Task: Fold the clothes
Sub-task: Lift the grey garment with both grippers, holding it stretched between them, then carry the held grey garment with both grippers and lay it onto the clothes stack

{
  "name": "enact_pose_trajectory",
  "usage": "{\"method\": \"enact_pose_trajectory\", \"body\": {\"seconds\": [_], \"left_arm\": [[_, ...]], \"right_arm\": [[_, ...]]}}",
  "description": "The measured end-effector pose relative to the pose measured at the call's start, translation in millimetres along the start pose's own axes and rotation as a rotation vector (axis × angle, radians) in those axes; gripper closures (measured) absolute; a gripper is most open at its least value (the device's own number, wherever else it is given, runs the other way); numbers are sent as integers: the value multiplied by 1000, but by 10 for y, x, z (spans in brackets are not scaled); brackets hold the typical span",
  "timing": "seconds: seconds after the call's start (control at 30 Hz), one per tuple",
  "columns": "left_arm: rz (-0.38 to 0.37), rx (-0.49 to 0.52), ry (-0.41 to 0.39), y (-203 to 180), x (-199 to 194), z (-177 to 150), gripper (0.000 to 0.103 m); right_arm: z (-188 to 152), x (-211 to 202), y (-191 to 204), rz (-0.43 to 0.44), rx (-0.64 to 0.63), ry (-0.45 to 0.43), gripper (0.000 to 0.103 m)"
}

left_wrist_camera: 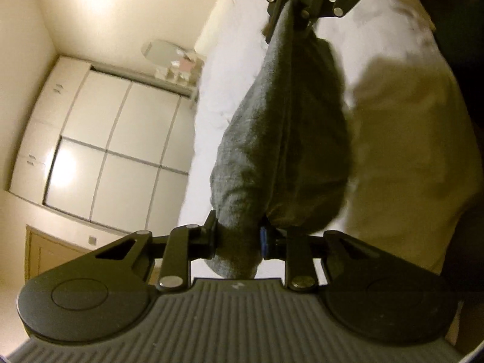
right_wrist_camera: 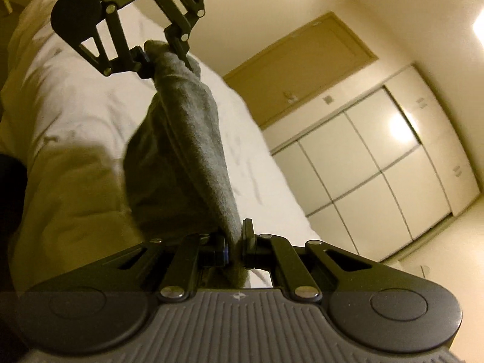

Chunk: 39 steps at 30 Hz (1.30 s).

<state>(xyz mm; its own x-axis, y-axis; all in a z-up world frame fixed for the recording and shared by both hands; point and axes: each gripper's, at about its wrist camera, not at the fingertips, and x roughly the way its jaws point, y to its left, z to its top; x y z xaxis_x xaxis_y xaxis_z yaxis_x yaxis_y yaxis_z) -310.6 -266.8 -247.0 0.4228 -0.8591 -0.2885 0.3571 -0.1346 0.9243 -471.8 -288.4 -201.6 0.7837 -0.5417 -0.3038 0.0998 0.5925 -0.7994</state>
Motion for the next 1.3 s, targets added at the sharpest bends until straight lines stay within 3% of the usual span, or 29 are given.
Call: {"method": "enact_pose_trajectory", "body": {"seconds": [0.23,0.47,0.6,0.77,0.93,1.0,1.03,1.1,1.23,1.3], "left_arm": [[0,6,-123,134,-34,465,81],[-88,21,-259,-13,219,905,81],[-151,31,-326,-40,689,1322,81],[-185,41,-395,74,1580,1859,81],[-70,-14,-505,504,2502,2552,81],[-56,-36,-551,578,2850,2790,81],[-73,-37,-562,550,3028,2876,81],[-173,-29,-542,339,3395,2961,81],[-337,61,-454,-455,3948,2844,80],[-332,70,-464,-687,4028,2717,79]], "right_arm": [[-210,-386,-394,-84,29,69,102],[-664,-601,-569,-121,77,208,102],[-1085,-353,-773,-115,131,288,102],[-1660,143,-1233,-168,155,377,102],[-2064,648,-2003,-415,22,416,101],[-2244,842,-2214,-513,-27,425,101],[-2357,945,-2248,-522,-22,440,101],[-2595,1160,-2187,-489,12,478,100],[-3131,1629,-1508,-272,29,573,102],[-3276,1712,-1303,-233,37,594,102]]}}
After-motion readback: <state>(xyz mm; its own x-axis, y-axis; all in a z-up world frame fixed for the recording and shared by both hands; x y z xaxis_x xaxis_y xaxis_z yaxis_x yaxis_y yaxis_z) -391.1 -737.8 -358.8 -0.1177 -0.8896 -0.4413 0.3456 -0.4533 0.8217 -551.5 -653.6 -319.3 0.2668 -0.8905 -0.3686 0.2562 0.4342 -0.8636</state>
